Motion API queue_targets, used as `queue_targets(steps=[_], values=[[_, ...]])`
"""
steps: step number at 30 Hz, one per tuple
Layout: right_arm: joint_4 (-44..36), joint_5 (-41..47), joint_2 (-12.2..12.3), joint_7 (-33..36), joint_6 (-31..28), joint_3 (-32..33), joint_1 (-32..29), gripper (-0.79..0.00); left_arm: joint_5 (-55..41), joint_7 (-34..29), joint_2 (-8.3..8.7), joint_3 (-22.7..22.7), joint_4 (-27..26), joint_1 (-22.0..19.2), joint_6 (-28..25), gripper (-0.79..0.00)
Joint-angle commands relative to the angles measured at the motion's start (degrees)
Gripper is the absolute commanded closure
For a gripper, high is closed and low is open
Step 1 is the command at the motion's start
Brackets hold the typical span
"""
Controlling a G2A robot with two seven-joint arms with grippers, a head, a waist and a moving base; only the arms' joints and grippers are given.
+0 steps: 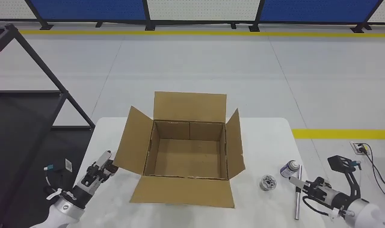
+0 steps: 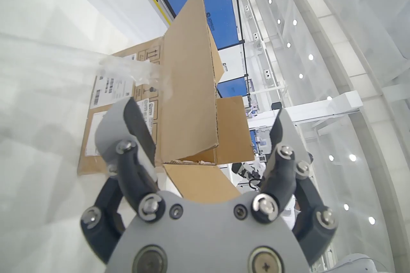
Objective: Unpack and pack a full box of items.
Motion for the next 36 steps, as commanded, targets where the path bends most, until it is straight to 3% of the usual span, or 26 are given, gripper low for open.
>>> queue_targets(steps=[1,13,28,36], values=[[0.0,-3.9,0.2,0.2,1.8,-1.3,0.1,-0.785,-2.1,-0.9,0.03,-1.0,-0.1,0.1,0.2,-0.785],[9.3,-26.2,1.7,6.7,3.5,-12.2,7.8,-0.785,-17.0,-7.6,0.27,-7.6,1.3,-0.1,4.3,-0.785],[11.3,-28.0,1.8,4.6,4.2,-13.5,8.2,-0.785,-19.4,-9.3,0.33,-8.5,1.6,0.0,5.3,-0.785],[16.9,-31.9,1.8,6.4,6.9,-17.6,13.3,-0.785,-21.1,-9.2,0.25,-8.7,1.6,0.3,6.1,-0.785]])
